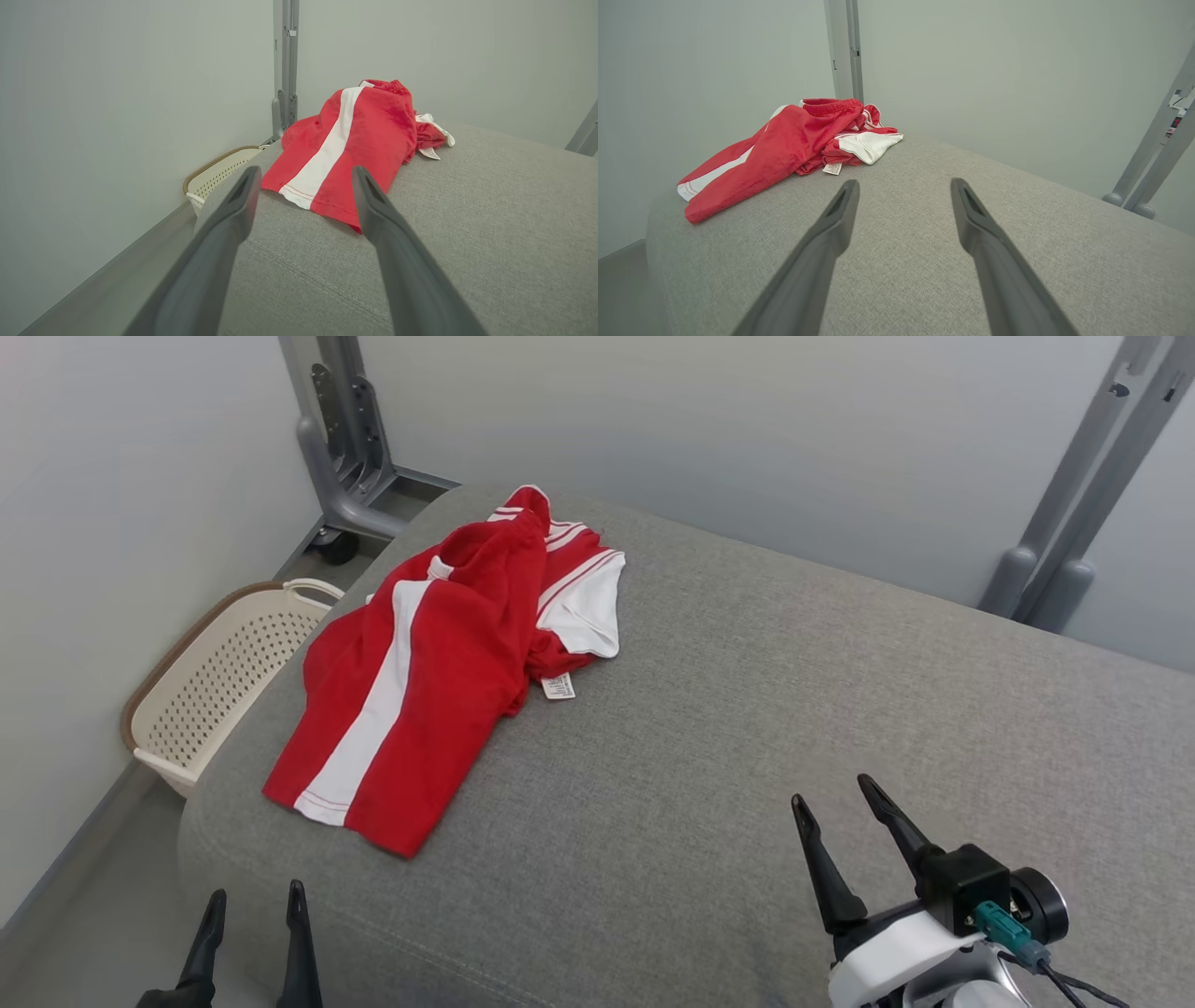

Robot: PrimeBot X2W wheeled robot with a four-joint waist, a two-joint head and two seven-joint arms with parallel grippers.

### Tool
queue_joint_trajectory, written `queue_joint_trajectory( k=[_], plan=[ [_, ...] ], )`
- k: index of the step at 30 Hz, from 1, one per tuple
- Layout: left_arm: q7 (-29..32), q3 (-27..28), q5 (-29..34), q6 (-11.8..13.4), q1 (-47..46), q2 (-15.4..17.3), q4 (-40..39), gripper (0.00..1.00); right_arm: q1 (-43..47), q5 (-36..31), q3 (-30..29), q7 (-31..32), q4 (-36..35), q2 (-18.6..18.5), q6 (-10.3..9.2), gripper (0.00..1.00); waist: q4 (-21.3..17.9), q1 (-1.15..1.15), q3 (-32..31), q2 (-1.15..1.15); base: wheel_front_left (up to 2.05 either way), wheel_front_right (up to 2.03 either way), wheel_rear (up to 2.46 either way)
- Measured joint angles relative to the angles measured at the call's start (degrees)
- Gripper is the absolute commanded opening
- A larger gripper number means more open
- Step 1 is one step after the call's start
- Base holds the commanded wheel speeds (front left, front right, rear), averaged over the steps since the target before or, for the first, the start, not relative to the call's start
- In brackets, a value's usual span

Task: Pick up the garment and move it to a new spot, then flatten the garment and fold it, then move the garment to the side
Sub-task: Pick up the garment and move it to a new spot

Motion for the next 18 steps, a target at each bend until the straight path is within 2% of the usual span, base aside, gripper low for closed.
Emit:
queue_joint_trajectory(
  k=[9, 18],
  plan=[
    [0.00, -0.40, 0.13, 0.98, 0.04, -0.01, 0.43, 1.00, -0.20, 0.01, -0.36, 0.00, 0.35, -0.02, 0.00, 1.00, 0.96, 0.00, 0.18, 0.00, 0.00, 0.00, 0.00],
    [2.49, -0.30, -0.55, 1.65, -1.28, 0.31, -0.19, 1.00, -0.09, -0.11, -0.98, 0.00, 0.16, -0.02, 0.00, 1.00, -1.43, 0.00, 0.45, 0.00, 0.00, 0.00, 0.00]
  ],
)
